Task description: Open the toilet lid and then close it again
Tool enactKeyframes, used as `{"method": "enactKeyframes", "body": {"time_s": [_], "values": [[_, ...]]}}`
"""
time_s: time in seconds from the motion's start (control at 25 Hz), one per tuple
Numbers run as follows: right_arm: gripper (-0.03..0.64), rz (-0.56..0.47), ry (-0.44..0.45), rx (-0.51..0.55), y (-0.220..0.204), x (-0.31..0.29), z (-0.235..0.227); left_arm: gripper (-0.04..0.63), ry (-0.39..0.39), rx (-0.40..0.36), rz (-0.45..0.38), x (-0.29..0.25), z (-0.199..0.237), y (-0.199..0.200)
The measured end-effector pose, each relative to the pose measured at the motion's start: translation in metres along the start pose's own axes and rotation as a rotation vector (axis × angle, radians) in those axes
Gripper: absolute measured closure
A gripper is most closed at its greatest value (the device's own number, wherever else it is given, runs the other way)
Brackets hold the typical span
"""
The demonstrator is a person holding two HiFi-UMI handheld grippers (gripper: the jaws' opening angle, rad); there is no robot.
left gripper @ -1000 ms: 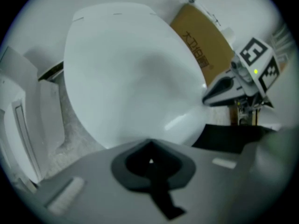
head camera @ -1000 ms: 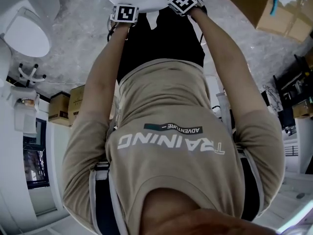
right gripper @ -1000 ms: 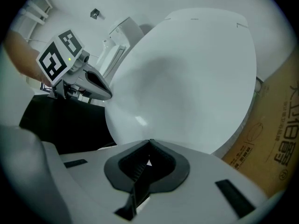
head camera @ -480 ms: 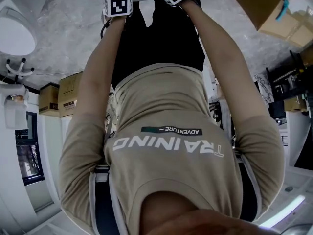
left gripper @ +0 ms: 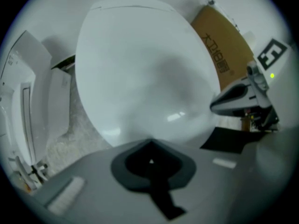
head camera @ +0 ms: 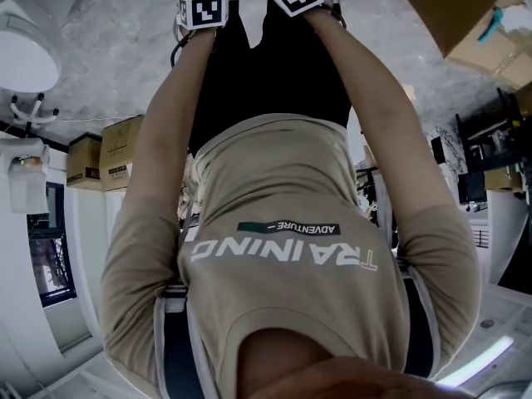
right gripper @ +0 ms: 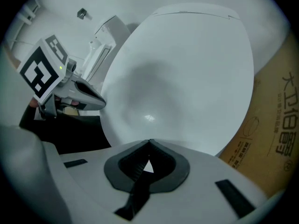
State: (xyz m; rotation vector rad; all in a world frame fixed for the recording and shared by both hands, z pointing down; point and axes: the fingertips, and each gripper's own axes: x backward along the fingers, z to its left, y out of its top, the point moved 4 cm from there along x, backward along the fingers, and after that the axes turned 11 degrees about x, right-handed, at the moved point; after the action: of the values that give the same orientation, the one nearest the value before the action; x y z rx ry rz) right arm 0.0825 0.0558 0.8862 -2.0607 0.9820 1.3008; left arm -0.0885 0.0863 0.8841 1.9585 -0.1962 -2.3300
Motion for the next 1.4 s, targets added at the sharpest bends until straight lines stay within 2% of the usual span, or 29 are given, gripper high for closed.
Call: {"method": "enactKeyframes", "body": {"time_s": [0.08, 0.2, 0.56, 0.64, 0.8, 0.96, 1.08, 1.12, 1.28, 1.4], "values": [[0.607, 0.008, 0.006, 0.06, 0.0, 0.0, -0.003, 0.589, -0.006, -0.024, -0.005, -0.001, -0.002, 0.001], [0.607, 0.013, 0.042, 0.09, -0.001, 0.0, -0.005, 0.589, -0.01, -0.043, -0.016, -0.001, -0.005, -0.001], [0.607, 0.043, 0.037, 0.041, -0.002, 0.002, -0.003, 0.591, -0.021, -0.046, 0.018, 0.001, -0.001, 0.003], [0.607, 0.044, 0.026, 0.039, -0.002, 0.005, -0.002, 0.592, -0.012, -0.05, 0.007, 0.005, 0.001, 0.008], [0.607, 0.016, 0.004, 0.044, 0.007, 0.021, -0.003, 0.592, -0.061, -0.053, -0.026, 0.022, -0.008, 0.023], [0.607, -0.021, 0.005, 0.035, 0.019, 0.05, 0.0, 0.592, -0.083, -0.086, -0.104, 0.053, -0.017, 0.039], [0.607, -0.071, 0.006, 0.033, 0.03, 0.08, 0.004, 0.592, -0.103, -0.138, -0.225, 0.095, -0.029, 0.061], [0.607, -0.092, -0.001, 0.034, 0.033, 0.091, 0.005, 0.592, -0.113, -0.148, -0.238, 0.106, -0.031, 0.061], [0.607, -0.243, -0.128, 0.064, 0.065, 0.148, -0.009, 0.592, -0.13, -0.176, -0.313, 0.152, -0.029, 0.079], [0.607, -0.352, -0.183, 0.061, 0.086, 0.192, -0.012, 0.592, -0.124, -0.198, -0.399, 0.193, -0.025, 0.098]]}}
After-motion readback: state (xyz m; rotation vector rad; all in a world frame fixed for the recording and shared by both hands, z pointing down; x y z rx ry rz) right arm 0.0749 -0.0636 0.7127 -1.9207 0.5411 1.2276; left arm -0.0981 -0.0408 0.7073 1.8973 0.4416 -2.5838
